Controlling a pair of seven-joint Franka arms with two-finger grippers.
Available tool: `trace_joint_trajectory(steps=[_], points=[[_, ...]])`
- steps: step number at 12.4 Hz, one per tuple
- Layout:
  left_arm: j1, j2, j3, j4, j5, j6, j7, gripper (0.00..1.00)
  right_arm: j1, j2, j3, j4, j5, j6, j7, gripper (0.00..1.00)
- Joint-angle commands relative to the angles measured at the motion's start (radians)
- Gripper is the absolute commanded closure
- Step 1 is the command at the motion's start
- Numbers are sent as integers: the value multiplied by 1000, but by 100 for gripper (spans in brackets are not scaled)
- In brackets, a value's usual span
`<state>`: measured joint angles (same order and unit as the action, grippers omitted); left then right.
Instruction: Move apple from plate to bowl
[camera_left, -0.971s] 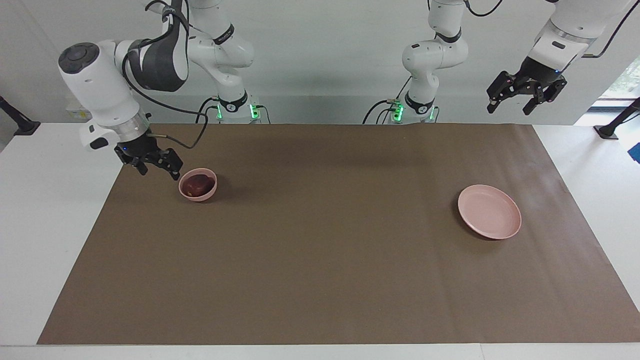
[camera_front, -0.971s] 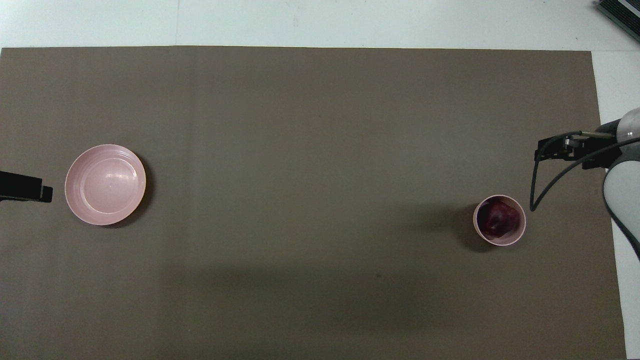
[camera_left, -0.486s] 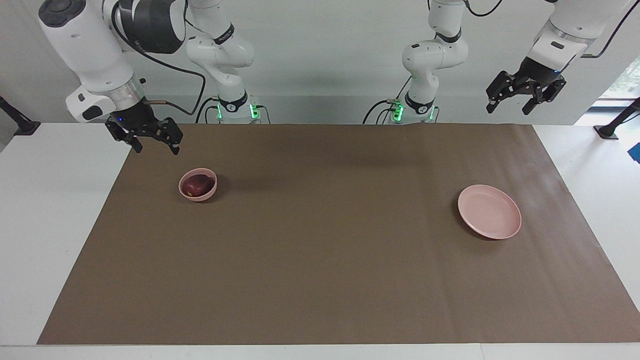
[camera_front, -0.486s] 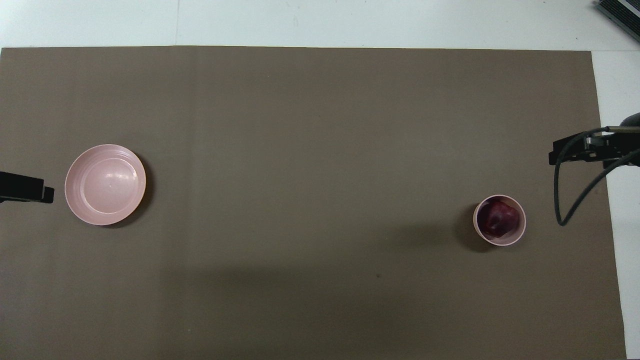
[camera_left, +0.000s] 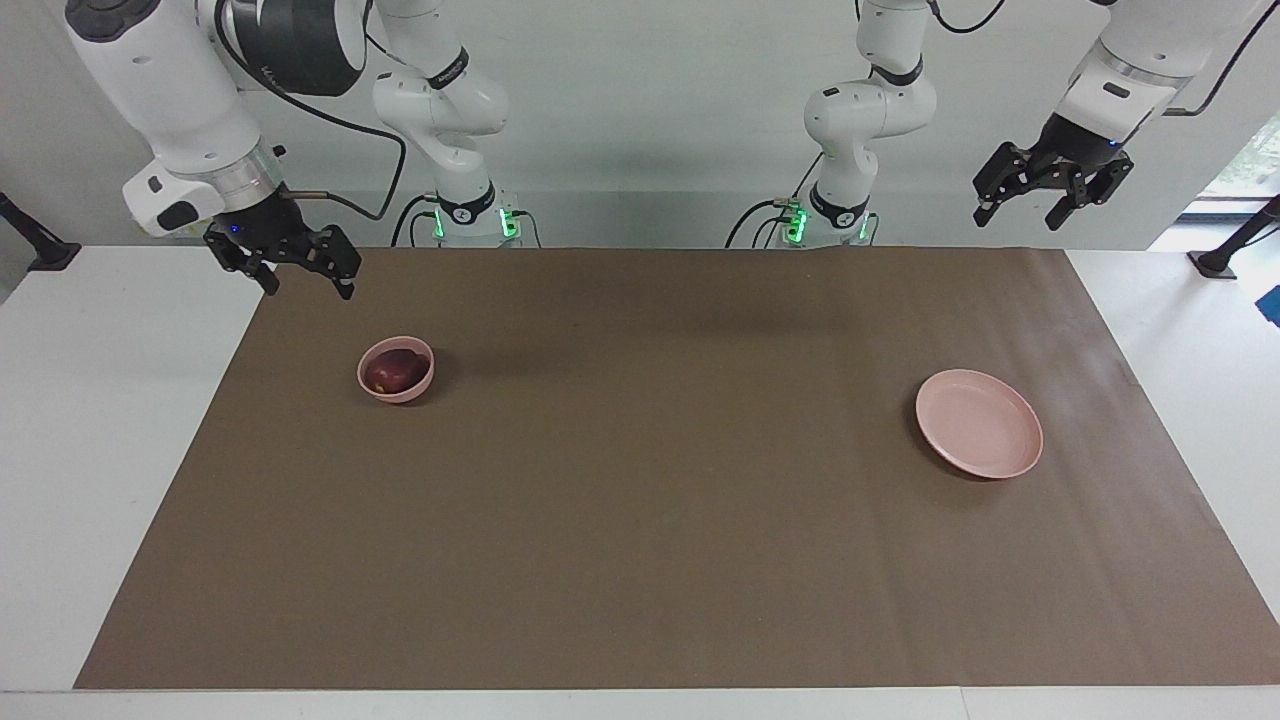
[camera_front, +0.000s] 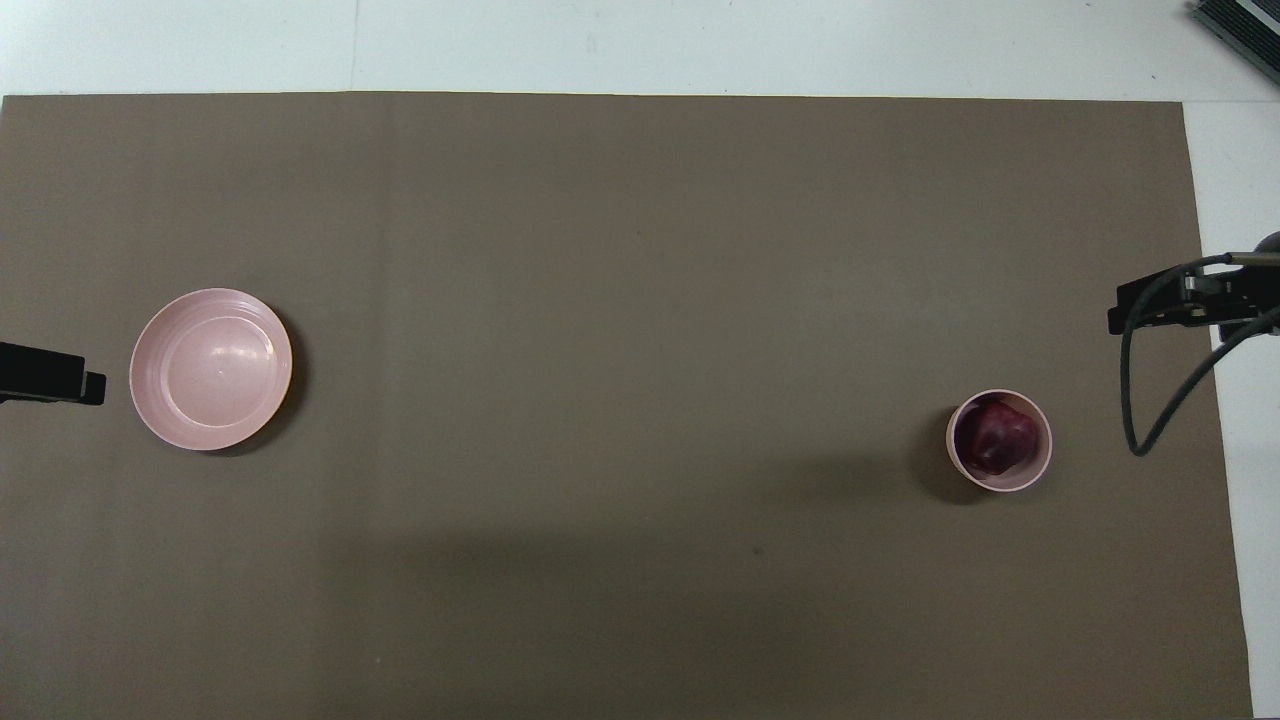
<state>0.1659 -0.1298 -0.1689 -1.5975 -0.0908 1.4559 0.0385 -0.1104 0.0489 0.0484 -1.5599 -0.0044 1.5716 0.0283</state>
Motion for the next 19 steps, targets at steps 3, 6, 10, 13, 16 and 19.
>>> trace_joint_trajectory(steps=[3,6,10,13,16,19], points=[[-94,7,95,14,25,3,-6,0,-6,6,4,15,-20,-5,-25,0],[-99,6,103,14,25,1,-6,0,-6,6,4,15,-19,-5,-25,0],[-98,1,101,8,26,-15,-6,0,-6,9,4,21,-23,-15,-25,0],[-114,10,97,8,80,-8,0,0,-6,22,4,75,-16,-99,-25,0],[-117,7,92,11,89,-95,6,0,-6,25,4,97,-6,-96,-22,0],[-137,6,80,11,89,-97,6,0,-5,19,4,80,-11,-87,-16,0]])
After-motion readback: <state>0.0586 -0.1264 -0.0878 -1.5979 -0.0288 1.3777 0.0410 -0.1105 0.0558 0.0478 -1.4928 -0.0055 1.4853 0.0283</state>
